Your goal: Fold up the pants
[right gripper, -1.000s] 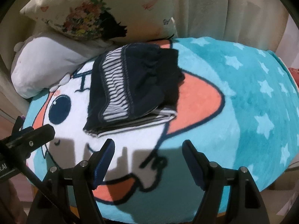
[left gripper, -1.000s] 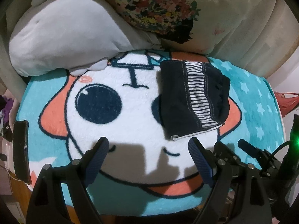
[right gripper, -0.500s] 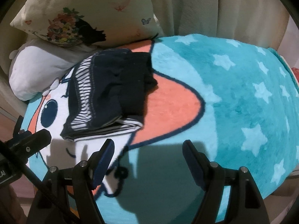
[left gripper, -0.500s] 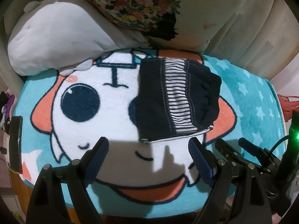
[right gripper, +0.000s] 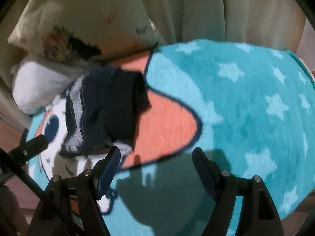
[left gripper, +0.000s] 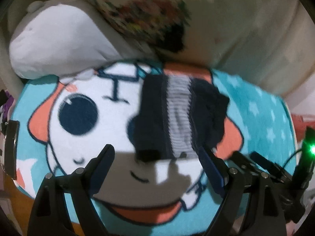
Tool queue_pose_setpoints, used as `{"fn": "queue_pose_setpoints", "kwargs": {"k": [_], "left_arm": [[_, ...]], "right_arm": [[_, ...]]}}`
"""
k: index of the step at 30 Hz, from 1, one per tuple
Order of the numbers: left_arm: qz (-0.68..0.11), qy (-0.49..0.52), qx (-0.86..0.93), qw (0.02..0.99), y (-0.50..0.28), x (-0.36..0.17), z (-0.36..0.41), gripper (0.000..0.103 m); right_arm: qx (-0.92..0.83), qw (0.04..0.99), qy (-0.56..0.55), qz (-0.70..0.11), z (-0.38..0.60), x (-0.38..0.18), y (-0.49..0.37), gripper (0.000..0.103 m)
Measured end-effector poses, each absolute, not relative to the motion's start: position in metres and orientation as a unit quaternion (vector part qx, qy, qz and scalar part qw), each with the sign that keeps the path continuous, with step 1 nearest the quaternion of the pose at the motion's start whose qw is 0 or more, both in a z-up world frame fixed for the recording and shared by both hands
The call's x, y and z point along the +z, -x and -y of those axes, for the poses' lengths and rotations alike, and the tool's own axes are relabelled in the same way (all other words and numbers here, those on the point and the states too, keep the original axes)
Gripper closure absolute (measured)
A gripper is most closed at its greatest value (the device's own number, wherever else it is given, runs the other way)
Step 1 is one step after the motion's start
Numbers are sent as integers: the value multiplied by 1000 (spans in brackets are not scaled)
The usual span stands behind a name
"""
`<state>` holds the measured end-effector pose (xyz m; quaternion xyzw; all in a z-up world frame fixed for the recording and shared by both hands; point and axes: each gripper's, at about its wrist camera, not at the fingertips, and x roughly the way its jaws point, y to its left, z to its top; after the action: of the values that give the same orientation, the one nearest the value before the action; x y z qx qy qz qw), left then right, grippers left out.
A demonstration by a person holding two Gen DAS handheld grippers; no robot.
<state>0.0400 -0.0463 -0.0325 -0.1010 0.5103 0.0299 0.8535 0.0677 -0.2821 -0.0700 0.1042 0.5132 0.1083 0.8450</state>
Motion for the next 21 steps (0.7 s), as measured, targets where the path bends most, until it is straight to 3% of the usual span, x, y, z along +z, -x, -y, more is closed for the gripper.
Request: {"fn": "queue_pose_setpoints", "kwargs": {"k": [9, 21], "left_arm": [[-522, 176, 31, 834, -75, -62, -9, 17], [-557, 188, -108, 802, -140, -117, 27, 17]], "right_arm": [[208, 810, -193, -513, 271, -79, -123, 16], [237, 781, -236, -527, 242, -121, -180, 14]]}}
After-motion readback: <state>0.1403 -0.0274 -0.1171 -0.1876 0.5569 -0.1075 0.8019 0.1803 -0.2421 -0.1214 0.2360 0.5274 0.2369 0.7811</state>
